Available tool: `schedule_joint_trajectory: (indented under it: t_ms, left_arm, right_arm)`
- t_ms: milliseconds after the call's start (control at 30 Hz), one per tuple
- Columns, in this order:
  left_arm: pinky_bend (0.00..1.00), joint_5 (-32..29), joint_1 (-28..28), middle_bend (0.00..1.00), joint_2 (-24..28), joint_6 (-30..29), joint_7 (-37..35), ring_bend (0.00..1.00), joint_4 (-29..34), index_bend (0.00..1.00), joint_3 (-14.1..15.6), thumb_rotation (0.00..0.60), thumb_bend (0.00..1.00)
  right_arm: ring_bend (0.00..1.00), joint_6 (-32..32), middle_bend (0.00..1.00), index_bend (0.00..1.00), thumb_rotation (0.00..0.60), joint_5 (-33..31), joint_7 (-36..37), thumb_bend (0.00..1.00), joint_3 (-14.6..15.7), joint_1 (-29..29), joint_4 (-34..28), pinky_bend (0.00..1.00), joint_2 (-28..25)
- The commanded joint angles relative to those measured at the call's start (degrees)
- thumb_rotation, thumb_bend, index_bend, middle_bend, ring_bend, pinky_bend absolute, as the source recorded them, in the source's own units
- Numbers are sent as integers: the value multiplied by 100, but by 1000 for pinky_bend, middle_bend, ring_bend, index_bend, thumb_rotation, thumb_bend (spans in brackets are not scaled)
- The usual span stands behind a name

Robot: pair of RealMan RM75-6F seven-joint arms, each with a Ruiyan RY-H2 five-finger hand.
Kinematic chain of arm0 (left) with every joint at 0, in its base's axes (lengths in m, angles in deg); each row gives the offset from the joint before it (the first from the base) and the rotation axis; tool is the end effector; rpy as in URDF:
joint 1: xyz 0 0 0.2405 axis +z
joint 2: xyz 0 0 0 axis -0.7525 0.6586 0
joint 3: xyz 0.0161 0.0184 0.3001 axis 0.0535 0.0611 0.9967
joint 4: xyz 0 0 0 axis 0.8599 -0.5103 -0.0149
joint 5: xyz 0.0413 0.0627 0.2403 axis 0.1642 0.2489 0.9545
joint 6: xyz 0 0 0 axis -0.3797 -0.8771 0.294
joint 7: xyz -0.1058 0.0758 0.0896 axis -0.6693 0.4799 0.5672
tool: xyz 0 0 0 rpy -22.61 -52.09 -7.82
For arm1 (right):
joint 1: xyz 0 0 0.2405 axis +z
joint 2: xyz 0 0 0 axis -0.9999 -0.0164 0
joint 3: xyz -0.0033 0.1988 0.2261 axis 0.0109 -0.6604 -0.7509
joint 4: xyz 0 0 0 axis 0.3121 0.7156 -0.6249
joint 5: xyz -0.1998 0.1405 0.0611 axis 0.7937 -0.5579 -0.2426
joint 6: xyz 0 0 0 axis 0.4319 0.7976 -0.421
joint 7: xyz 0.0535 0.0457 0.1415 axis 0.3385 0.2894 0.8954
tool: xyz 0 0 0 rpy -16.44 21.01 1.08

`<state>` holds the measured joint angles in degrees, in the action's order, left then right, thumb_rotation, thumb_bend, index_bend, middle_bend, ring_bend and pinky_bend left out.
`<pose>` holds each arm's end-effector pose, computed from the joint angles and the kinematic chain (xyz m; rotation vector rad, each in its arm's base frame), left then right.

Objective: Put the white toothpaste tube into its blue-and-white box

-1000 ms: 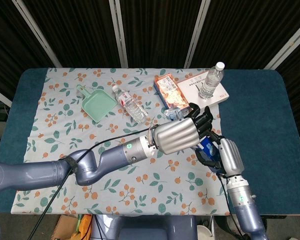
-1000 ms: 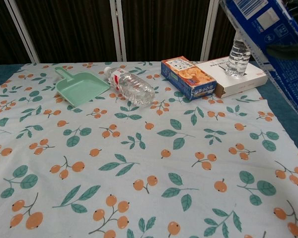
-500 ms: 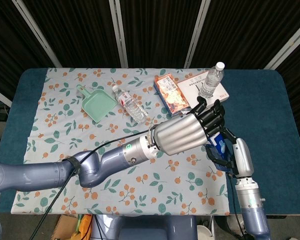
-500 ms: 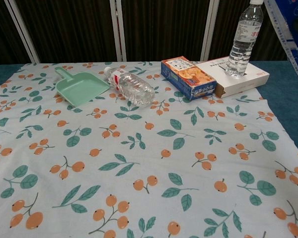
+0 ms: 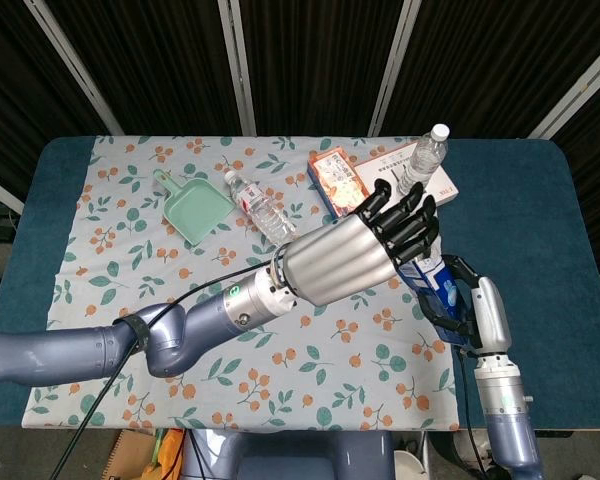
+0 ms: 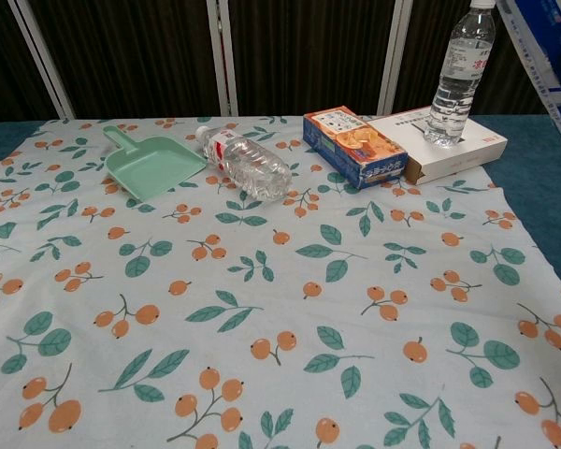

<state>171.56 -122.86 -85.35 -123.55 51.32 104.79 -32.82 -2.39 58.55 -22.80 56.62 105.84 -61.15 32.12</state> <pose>0.1534 0.3855 0.0562 -1.7008 0.5685 -1.4463 -0.1975 -0.2802 0.0908 1.0404 -1.4681 1.6201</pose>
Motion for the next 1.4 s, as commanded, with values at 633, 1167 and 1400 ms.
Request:
schedule_joint_trajectory:
  t_ms: [633,1167,1400]
  left_arm:
    - [368,884,3879,223,1601,-2889,-1696,212,677,232,2075,600,119]
    - [328,625,5456,217,986,-3401,-3193,208,-716,230,2818,600,117]
    - [291,636,5799,193,770,-3442,-3714,189,-1268,221,2885,600,115]
  right_arm:
    - [465,723,496,406,600,401,911,355,-525,-300,144,379,49]
    - [464,-306,496,405,600,171,-1060,355,647,-182,1291,379,446]
    - [464,-662,496,405,600,-178,-2332,355,1027,-94,1806,379,1028]
